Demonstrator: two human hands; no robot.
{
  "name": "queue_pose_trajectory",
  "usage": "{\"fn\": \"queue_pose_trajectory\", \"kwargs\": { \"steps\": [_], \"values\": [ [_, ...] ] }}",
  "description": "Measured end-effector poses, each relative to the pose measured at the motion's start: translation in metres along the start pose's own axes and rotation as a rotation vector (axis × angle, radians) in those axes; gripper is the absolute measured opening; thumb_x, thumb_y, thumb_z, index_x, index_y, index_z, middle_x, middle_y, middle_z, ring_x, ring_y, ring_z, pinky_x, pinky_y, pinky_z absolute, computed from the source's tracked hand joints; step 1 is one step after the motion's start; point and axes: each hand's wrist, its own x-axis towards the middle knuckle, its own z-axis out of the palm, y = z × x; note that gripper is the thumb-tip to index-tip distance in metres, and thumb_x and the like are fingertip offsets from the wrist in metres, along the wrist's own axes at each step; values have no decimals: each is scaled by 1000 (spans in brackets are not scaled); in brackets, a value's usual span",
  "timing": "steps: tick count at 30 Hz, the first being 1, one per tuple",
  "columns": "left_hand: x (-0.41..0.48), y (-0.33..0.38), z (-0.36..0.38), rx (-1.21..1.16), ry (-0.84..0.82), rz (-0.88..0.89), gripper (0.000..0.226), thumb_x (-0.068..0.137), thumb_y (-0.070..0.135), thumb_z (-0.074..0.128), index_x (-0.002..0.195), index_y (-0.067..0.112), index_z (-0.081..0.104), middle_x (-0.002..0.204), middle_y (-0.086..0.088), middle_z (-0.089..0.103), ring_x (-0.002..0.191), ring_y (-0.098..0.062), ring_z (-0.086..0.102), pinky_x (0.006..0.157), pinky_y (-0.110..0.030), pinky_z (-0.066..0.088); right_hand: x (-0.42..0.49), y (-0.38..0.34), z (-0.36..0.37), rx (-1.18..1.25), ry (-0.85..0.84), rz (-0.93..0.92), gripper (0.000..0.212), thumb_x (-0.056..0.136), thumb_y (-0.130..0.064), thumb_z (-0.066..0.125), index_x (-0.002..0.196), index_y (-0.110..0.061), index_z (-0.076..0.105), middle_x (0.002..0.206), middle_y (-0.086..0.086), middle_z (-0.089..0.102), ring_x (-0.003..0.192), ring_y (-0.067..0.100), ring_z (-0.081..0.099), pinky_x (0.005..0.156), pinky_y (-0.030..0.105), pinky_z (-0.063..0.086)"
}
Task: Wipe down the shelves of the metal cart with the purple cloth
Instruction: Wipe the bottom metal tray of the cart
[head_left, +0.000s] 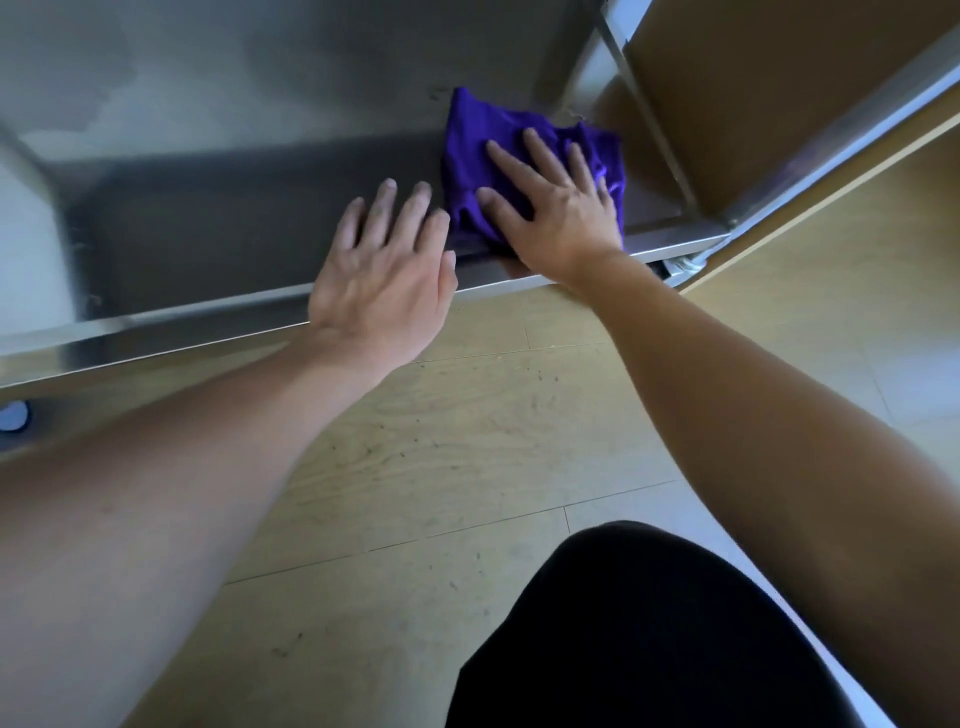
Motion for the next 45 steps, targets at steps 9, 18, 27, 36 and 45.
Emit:
{"fn": "queue_pose_trajectory", "kwargs": {
  "steps": [9, 18, 27, 36, 45],
  "values": [
    [0, -2, -1, -7, -28, -6, 53, 101, 35, 19, 143, 9, 38, 156, -10, 31, 144, -35, 26, 116, -51, 24, 10, 39, -11, -18, -35, 196, 59, 90, -70, 20, 146, -55, 8, 161, -13, -1, 148, 32, -5, 117, 58, -2],
    [3, -11, -4, -116, 7, 19, 43, 96, 34, 32, 129, 12, 50, 147, -8, 45, 137, -31, 38, 110, -47, 32, -2, -25, 8, -33, -9, -37, 53, 96, -61, 20, 147, -53, 7, 162, -12, -1, 147, 37, -8, 118, 56, -3],
    [-5, -54, -11, -153, 113, -170, 36, 93, 19, 38, 120, 4, 58, 138, -11, 52, 125, -30, 49, 102, -43, 39, -5, -47, 9, -2, 14, -156, 53, 98, -58, 21, 149, -48, 12, 162, -10, 2, 147, 36, -10, 118, 55, -6],
    [-2, -43, -10, -170, 122, -241, 40, 93, 14, 37, 127, 1, 53, 137, -13, 51, 120, -30, 52, 104, -35, 38, 49, -95, 17, 20, 22, -275, 48, 98, -58, 24, 145, -54, 19, 161, -15, 8, 149, 30, -3, 119, 51, -3],
    [-2, -39, -6, -175, 154, -222, 40, 95, 21, 36, 123, 4, 58, 147, -8, 47, 134, -22, 46, 110, -33, 35, 82, -36, 2, 14, 3, -55, 50, 98, -57, 22, 147, -51, 14, 162, -12, 5, 149, 30, 0, 119, 51, 1]
  ]
}}
